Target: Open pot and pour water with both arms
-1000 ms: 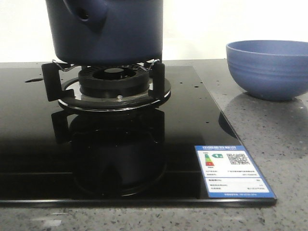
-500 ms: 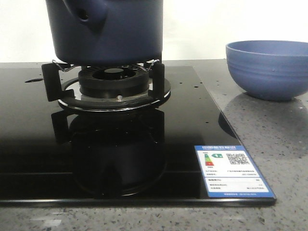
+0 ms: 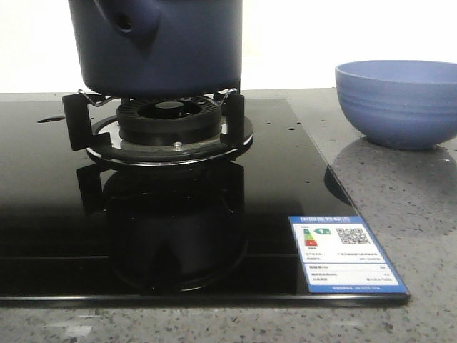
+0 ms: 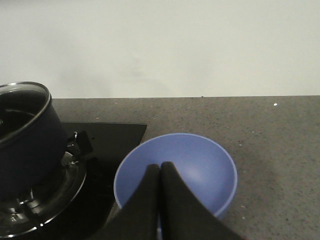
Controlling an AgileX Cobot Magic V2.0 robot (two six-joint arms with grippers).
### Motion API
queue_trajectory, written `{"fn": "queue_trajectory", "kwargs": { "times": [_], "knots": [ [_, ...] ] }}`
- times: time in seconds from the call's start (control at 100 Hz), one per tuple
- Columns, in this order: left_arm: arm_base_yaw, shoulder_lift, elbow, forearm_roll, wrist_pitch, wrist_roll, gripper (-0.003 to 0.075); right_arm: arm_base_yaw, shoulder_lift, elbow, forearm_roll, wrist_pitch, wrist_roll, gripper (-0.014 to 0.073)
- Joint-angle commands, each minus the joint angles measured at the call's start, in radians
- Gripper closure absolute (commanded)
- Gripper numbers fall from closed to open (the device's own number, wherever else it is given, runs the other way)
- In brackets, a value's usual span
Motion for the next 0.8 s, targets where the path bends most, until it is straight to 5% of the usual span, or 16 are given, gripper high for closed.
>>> {"fn": "queue_trajectory", "kwargs": {
  "times": [0.0, 0.32, 0.79],
  "knots": [
    [0.006, -0.116, 0.112, -0.034, -0.117, -0.01, 0.0741, -0.002, -0.123, 0.098, 0.027, -0.126, -0.038, 0.0657],
    [0.006, -0.526, 0.512, -0.185, -0.154, -0.01, 0.0741, -0.002, -0.467, 0.403, 0.037, -0.184, -0.038, 0.0657],
    [0.006, -0.658, 0.568, -0.189, -0.103, -0.01, 0.0741, -0.002, -0.495, 0.403, 0.025, -0.158, -0.038, 0.0657]
  ]
}}
